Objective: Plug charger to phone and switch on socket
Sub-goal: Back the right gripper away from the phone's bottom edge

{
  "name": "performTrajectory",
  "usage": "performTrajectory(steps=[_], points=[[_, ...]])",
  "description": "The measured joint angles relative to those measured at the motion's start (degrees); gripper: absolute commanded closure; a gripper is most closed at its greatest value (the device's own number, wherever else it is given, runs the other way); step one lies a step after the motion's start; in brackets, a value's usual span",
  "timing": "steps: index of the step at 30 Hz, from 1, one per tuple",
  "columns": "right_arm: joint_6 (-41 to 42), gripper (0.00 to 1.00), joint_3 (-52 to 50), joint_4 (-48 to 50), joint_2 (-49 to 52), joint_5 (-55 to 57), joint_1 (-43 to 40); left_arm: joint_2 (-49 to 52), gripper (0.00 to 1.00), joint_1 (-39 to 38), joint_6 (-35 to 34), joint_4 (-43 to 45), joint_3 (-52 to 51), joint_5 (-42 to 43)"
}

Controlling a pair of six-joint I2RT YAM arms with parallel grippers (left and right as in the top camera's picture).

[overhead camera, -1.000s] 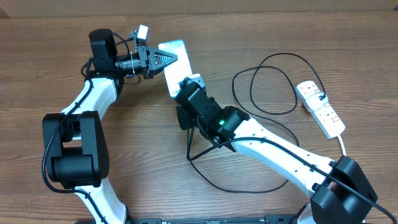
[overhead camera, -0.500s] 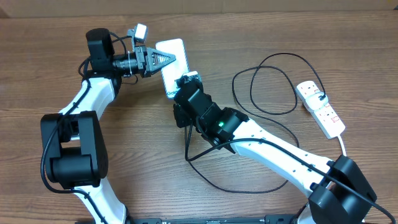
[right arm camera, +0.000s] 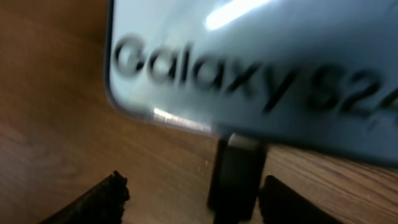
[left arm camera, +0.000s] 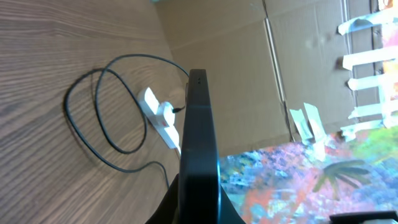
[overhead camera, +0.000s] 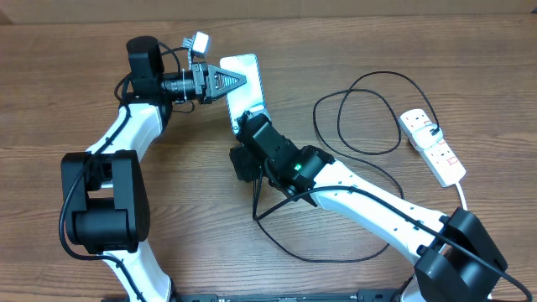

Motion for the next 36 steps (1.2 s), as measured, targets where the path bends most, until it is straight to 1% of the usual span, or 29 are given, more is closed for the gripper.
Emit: performTrajectory(steps=[2,3,7,9,11,17,21,23,25,30,36], points=[[-0.02,0.30,0.02,-2.27,0.00,-1.57,0.00,0.00,0.96,0.00,0.07,0.00,0.00,-0.72],[-0.02,0.32,0.02,-2.97,0.00,-1.84,0.00,0.00,0.96,0.00,0.11,0.00,0.00,-1.03],[0.17,0.48,0.02,-4.87,0.00,-2.99,0.02,0.00,0.96,0.04,0.17,0.00,-0.02,-1.92],[0.09,0.52,0.02,-4.81,0.00,-2.89,0.00,0.00,0.96,0.04,0.42,0.00,-0.04,-2.05],[-0.09,0.54,0.02,-4.59,0.00,-1.40,0.02,0.00,0.96,0.04,1.11,-0.02,-0.04,-2.03],[0.00,0.65,0.02,-2.47,0.00,4.46,0.02,0.00,0.96,0.04,3.89,-0.04,-0.04,-0.28],[-0.11,0.77,0.02,-0.02,0.00,6.69,0.00,0.00,0.96,0.04,5.09,-0.13,-0.04,0.59],[-0.31,0.88,0.02,0.61,0.00,7.17,0.02,0.00,0.96,0.04,5.16,-0.13,-0.04,0.74],[0.15,0.96,0.02,0.81,0.00,7.13,0.04,0.00,0.96,0.04,5.40,-0.15,-0.04,0.70],[-0.02,0.96,0.02,1.11,0.00,7.06,0.11,0.00,0.96,0.02,6.19,0.00,-0.04,0.79],[0.02,0.96,-0.33,4.28,0.13,6.23,0.11,0.00,0.96,0.52,6.56,0.52,0.09,1.46]])
